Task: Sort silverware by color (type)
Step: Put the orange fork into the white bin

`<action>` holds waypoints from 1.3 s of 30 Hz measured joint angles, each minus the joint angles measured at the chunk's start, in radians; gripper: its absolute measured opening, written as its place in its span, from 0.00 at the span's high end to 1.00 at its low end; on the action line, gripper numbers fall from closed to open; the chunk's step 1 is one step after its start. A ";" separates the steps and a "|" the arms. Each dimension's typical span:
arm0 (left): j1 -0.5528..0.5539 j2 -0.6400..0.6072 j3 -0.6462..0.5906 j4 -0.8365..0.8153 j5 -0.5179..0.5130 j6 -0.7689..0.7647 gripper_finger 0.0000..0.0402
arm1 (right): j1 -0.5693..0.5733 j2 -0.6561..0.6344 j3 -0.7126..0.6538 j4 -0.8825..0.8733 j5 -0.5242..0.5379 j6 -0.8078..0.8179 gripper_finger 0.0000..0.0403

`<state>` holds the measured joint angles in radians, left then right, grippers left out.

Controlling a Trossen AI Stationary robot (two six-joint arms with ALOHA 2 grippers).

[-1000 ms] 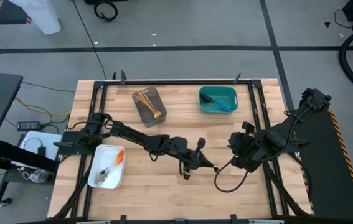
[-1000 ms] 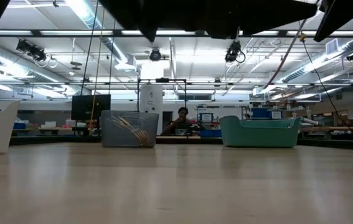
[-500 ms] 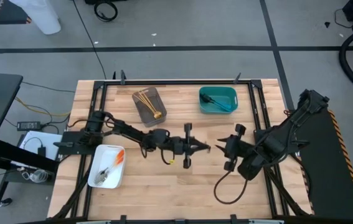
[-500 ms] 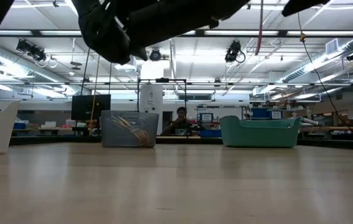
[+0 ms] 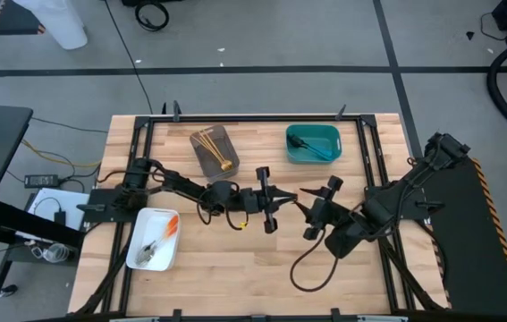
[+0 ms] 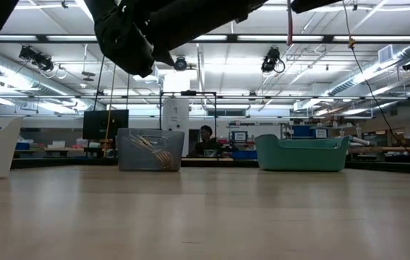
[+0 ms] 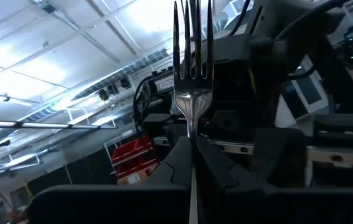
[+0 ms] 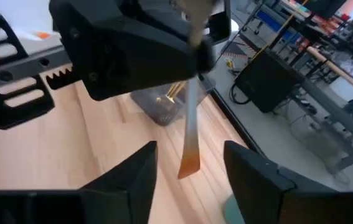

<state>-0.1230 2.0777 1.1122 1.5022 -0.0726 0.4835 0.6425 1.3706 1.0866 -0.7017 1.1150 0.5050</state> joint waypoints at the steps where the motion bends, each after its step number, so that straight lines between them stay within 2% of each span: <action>1: 0.000 0.000 0.000 0.000 -0.007 0.000 0.97 | -0.007 0.003 0.000 0.015 0.000 -0.022 0.51; 6: -0.004 0.000 0.000 0.031 -0.013 0.002 0.97 | -0.051 0.023 0.000 0.094 0.014 -0.120 0.44; 10: -0.006 0.000 0.000 0.048 -0.013 0.002 0.97 | -0.074 0.030 0.000 0.147 0.011 -0.192 0.45; 14: -0.006 0.000 0.000 0.067 -0.032 0.016 0.97 | -0.077 0.031 0.000 0.155 0.010 -0.213 0.52; 17: -0.011 0.000 0.000 0.069 -0.073 0.024 0.97 | -0.077 0.030 0.000 0.156 0.011 -0.215 0.60; 23: -0.016 0.000 -0.001 0.069 -0.084 0.025 0.97 | -0.087 0.030 0.000 0.155 0.017 -0.228 0.77; 30: -0.016 0.000 -0.001 0.031 -0.118 -0.053 0.96 | -0.111 0.030 -0.001 0.146 -0.012 -0.226 0.90; 36: -0.039 0.000 -0.002 -0.015 -0.191 -0.047 0.81 | -0.104 0.024 -0.001 0.151 -0.052 -0.239 0.97; 39: -0.044 -0.037 -0.002 -0.145 -0.212 -0.073 0.74 | -0.102 0.021 -0.001 0.143 -0.101 -0.236 0.97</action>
<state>-0.1667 2.0404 1.1103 1.3574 -0.2847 0.4109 0.5403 1.3912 1.0859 -0.5583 1.0144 0.2693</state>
